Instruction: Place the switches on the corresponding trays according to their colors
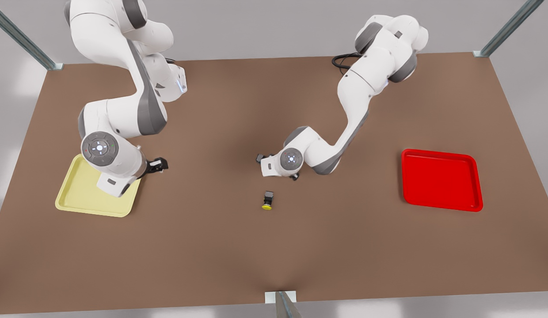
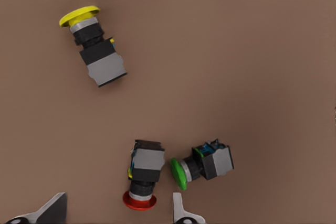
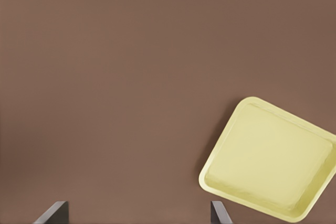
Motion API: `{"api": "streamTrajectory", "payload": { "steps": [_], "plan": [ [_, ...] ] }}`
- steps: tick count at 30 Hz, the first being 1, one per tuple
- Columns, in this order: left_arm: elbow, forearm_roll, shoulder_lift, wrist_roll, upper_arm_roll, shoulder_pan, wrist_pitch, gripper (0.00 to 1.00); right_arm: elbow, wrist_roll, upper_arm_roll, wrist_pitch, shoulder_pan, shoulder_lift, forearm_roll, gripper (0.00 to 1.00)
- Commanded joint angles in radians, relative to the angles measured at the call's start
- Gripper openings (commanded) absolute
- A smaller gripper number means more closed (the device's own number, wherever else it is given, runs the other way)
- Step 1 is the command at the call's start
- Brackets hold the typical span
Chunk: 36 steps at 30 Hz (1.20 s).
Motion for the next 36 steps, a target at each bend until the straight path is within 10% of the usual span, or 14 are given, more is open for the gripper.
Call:
{"api": "streamTrajectory", "payload": {
  "steps": [1,17,20,36],
  "plan": [
    [0.006,0.026,0.009,-0.135,-0.001,-0.017,0.209,1.0,0.001,0.003,0.0,0.024,0.001,0.001,-0.002,1.0],
    [-0.026,0.153,0.04,0.039,0.034,-0.058,0.168,1.0,-0.006,0.003,-0.006,0.026,0.001,0.022,-0.002,1.0],
    [-0.031,0.15,0.047,0.031,0.036,-0.06,0.174,0.79,-0.006,0.003,-0.006,0.026,0.001,0.024,-0.002,1.0],
    [-0.061,0.152,0.058,-0.007,0.034,-0.075,0.206,0.82,-0.008,0.0,-0.009,0.034,-0.001,0.038,-0.002,1.0]
  ]
}}
